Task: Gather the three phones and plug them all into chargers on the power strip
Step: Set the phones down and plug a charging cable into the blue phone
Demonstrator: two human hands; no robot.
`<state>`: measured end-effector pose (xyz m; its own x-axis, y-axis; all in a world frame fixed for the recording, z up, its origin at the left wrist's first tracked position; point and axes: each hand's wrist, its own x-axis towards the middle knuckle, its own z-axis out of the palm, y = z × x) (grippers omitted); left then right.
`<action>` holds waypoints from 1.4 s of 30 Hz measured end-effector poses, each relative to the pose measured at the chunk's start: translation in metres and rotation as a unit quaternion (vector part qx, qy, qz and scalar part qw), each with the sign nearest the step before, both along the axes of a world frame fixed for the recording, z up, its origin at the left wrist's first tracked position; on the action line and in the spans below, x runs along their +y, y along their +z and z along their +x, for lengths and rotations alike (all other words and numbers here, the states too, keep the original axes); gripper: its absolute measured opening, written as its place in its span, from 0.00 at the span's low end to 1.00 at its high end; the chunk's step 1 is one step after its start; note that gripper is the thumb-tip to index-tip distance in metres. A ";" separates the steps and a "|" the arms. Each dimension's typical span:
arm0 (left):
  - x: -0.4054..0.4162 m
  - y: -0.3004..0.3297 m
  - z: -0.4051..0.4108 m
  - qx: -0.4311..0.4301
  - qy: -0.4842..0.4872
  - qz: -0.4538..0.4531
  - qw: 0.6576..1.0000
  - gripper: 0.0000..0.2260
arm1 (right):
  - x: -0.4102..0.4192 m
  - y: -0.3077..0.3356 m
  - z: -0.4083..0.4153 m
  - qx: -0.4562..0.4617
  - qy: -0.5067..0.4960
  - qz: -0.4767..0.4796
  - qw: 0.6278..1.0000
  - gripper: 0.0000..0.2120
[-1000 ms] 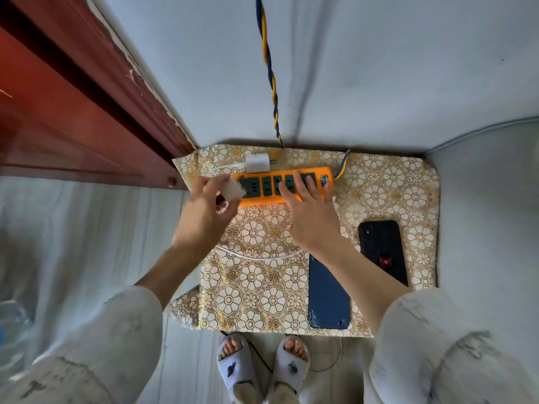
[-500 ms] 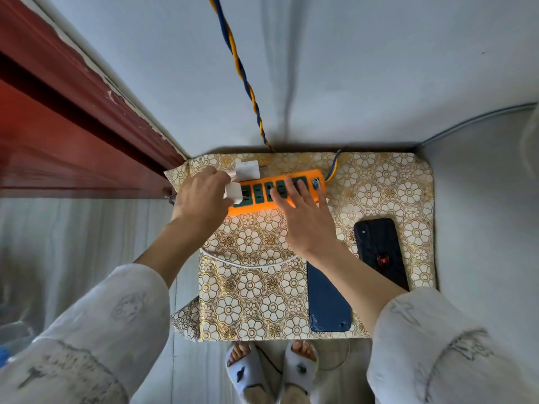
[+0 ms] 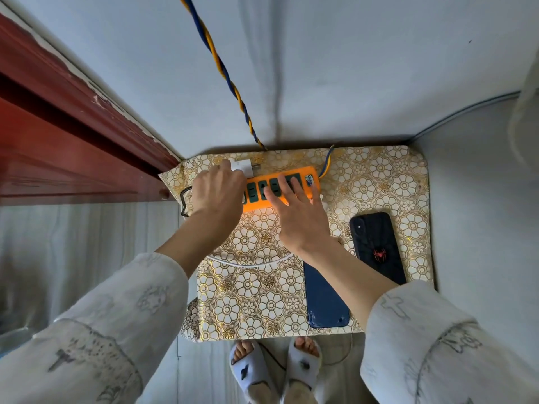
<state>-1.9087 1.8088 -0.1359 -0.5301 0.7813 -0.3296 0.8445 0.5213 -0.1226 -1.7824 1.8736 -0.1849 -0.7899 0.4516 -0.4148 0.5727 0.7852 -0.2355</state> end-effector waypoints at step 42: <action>-0.103 0.001 -0.026 -0.281 0.237 0.125 0.922 0.09 | -0.030 0.029 0.023 -0.033 0.003 -0.085 0.996 0.28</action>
